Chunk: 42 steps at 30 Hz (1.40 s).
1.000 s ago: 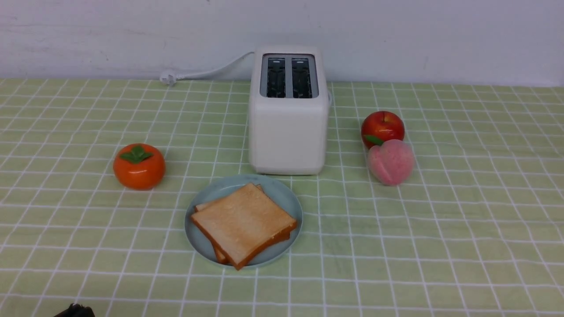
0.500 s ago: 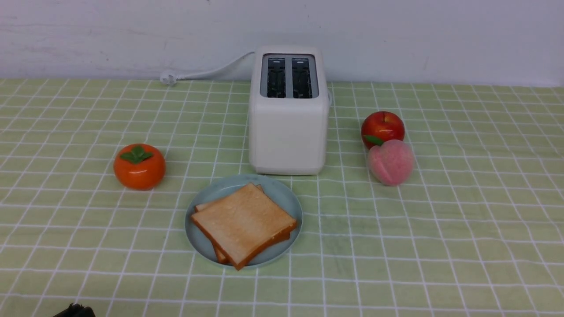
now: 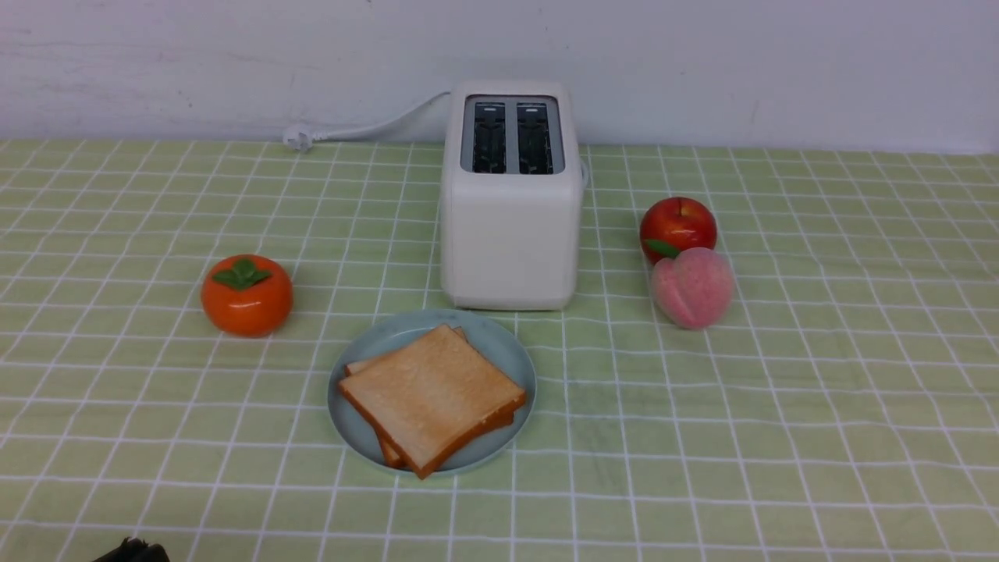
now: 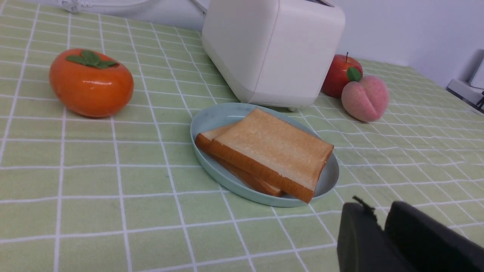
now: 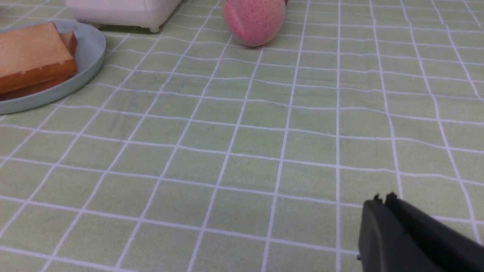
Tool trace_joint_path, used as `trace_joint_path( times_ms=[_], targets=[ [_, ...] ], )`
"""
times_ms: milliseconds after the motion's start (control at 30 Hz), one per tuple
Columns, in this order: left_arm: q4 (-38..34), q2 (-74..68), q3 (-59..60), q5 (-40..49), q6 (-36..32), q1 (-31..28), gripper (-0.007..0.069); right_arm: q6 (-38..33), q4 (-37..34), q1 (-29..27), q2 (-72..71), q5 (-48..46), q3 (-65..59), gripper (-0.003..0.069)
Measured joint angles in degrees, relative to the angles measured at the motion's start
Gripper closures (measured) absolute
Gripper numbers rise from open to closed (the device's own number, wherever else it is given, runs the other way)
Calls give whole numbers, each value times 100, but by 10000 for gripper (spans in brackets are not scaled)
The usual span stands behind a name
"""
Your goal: Take toasted bread from bread machine on green coffee tablecloth place on plate.
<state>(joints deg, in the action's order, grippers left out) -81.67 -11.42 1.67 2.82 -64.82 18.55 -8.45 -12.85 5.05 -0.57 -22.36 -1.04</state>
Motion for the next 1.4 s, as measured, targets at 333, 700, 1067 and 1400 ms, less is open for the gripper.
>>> trace_joint_path(
  times_ms=[333, 700, 1067, 1400],
  targets=[
    [439, 0, -7, -282, 535, 0, 533, 0, 0, 0, 0, 0, 0, 657],
    [6755, 0, -859, 315, 5465, 0, 638, 0, 0, 0, 0, 0, 0, 648],
    [8659, 70, -700, 470, 7703, -991, 638, 0, 0, 0, 0, 0, 0, 636],
    [8440, 1048, -73, 599, 7766, -2292, 638, 0, 0, 0, 0, -6, 0, 622]
  ],
)
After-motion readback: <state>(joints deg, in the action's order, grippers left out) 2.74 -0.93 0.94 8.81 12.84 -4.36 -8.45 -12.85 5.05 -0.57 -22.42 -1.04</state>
